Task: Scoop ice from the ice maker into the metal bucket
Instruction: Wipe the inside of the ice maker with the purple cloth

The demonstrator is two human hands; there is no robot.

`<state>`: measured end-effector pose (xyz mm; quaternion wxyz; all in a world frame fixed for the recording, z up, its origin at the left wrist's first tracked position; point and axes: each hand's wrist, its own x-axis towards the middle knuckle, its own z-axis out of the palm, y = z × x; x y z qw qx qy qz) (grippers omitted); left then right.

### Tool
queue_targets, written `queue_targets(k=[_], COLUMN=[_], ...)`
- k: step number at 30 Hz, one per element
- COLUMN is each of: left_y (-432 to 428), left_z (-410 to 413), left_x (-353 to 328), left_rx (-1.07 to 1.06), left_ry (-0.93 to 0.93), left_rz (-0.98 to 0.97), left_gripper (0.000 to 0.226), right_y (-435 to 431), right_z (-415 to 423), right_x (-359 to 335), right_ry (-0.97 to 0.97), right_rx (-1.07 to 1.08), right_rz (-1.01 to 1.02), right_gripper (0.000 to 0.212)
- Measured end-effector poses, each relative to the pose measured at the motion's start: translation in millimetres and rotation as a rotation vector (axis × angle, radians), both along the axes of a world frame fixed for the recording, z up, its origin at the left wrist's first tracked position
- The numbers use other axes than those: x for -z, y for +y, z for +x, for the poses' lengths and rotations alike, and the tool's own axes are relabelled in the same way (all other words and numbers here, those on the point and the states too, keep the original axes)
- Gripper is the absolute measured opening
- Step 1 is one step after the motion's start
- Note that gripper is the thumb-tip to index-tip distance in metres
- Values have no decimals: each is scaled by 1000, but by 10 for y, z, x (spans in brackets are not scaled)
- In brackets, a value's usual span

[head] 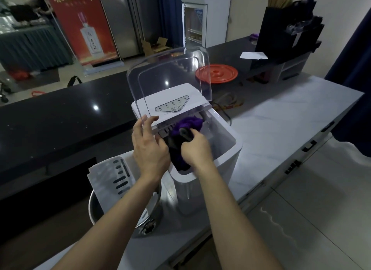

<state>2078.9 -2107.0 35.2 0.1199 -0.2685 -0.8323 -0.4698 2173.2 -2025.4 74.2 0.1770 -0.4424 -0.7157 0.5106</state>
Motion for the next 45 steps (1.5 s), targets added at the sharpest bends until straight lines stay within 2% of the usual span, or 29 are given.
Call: queue_targets(k=[4, 10, 12, 14, 17, 19, 21, 23, 28, 32, 34, 36, 37, 40, 45], left_y=[-4, 11, 10, 9, -6, -1, -1, -2, 5, -14, -25, -22, -21, -10, 8], left_z=[17, 20, 22, 13, 10, 10, 9, 11, 19, -6, -6, -12, -16, -17, -6], left_x=[-4, 1, 3, 5, 3, -1, 6, 10, 13, 8, 5, 4, 3, 8, 2], left_rx=[5, -1, 2, 7, 10, 6, 7, 11, 5, 12, 24, 24, 21, 17, 24], left_ry=[-3, -8, -17, -17, -3, -7, -12, -5, -10, -10, -3, 0, 1, -3, -2], left_rz=[-19, -11, -4, -12, -14, -15, -10, -8, 2, -15, -24, -31, -36, -56, -51], left_gripper=[56, 57, 57, 57, 57, 57, 57, 57, 58, 58, 58, 58, 58, 59, 57], right_y=[325, 179, 106, 128, 362, 421, 397, 337, 494, 434, 453, 515, 532, 539, 460], right_z=[49, -197, -177, -108, -47, -48, -147, -240, -185, -124, -170, -170, -155, -98, -47], right_x=[40, -39, 20, 57, -16, -70, 51, 157, 101, 142, 159, 131, 113, 61, -50], right_ry=[4, -90, -103, -93, -117, -206, -316, -325, -339, -309, -293, -306, -329, -397, -403], right_rx=[245, 112, 48, 75, 237, 273, 209, 166, 139, 245, 296, 264, 238, 166, 4], right_rz=[-117, -155, -191, -202, -86, -8, 82, 105, 6, 228, 344, 376, 368, 320, 185], right_gripper=[44, 60, 43, 29, 54, 66, 63, 58, 50, 66, 52, 32, 28, 28, 29])
